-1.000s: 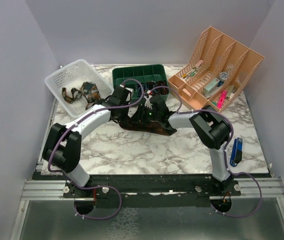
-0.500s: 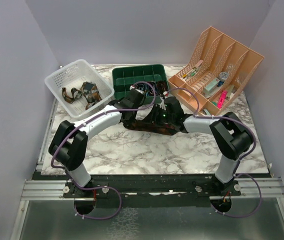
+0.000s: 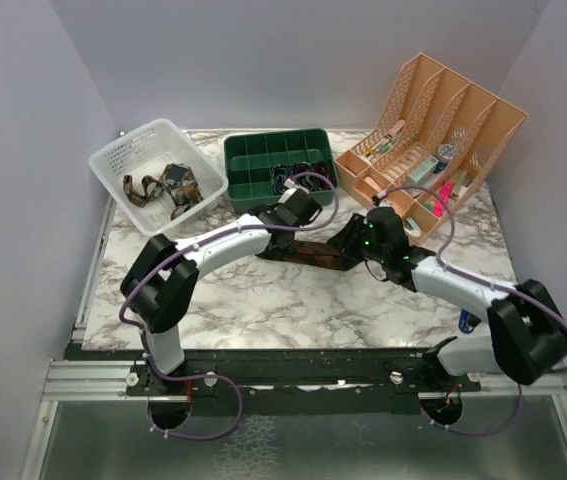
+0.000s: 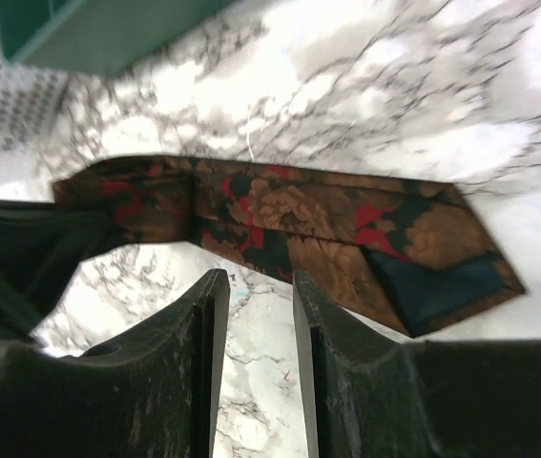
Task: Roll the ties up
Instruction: Roll the tie at the center of the board.
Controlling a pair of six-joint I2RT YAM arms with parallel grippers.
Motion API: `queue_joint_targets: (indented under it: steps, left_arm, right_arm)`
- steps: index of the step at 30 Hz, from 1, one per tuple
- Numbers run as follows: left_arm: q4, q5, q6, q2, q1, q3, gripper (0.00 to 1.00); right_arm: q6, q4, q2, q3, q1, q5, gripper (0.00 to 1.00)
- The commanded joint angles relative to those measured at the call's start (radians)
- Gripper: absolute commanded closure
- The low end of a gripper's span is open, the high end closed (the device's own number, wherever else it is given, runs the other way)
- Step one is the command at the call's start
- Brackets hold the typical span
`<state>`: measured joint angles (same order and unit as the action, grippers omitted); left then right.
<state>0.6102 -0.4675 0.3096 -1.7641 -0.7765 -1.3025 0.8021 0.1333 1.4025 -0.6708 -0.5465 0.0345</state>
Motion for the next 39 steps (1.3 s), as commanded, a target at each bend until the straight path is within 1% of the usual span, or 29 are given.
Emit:
queue_joint_targets:
  steps: [1,4,8,15,19,23,25,28,29,31,33,37,39]
  left_arm:
    - [0.049,-0.123,0.021,-0.061,-0.041,-0.04,1.0]
    - [0.061,-0.149,0.018,-0.07,-0.052,-0.051,1.0]
    - [0.072,-0.155,0.005,-0.049,-0.057,-0.064,1.0]
    - [0.087,-0.183,-0.037,-0.043,-0.056,-0.074,1.0]
    - [0.111,-0.207,-0.04,-0.082,-0.057,-0.084,1.0]
    - [0.115,-0.216,-0.041,-0.087,-0.056,-0.088,1.0]
    - [0.115,-0.214,-0.04,-0.085,-0.056,-0.088,1.0]
    - [0.115,-0.205,-0.038,-0.09,-0.057,-0.09,1.0]
    - [0.115,-0.205,-0.037,-0.092,-0.056,-0.09,1.0]
    - [0.115,-0.203,-0.034,-0.093,-0.056,-0.089,1.0]
    - [0.115,-0.202,-0.033,-0.095,-0.057,-0.091,1.0]
    - [0.115,-0.205,-0.036,-0.093,-0.057,-0.089,1.0]
    - [0.115,-0.214,-0.044,-0.093,-0.057,-0.09,1.0]
  right_arm:
    - [-0.02,-0.051,-0.175,0.062,0.022,-0.151,0.61]
    - [-0.031,-0.086,-0.256,0.085,0.024,-0.182,0.61]
    - [-0.059,-0.114,-0.305,0.096,0.026,-0.186,0.61]
    - [-0.053,-0.054,-0.277,0.123,0.028,-0.095,0.64]
    - [-0.049,-0.032,-0.217,0.112,0.028,-0.043,0.64]
    - [-0.046,0.054,-0.15,0.12,0.028,0.08,0.65]
    - [-0.05,0.095,-0.085,0.102,0.028,0.159,0.66]
    - [-0.068,0.094,0.046,0.028,0.028,0.266,0.71]
    - [-0.071,0.097,0.083,0.01,0.028,0.277,0.73]
    - [-0.072,0.12,0.153,-0.015,0.029,0.281,0.75]
    - [-0.097,0.093,0.195,-0.055,0.031,0.259,0.76]
    - [-0.146,0.06,0.245,-0.084,0.033,0.177,0.76]
    - [-0.172,0.016,0.272,-0.095,0.035,0.125,0.76]
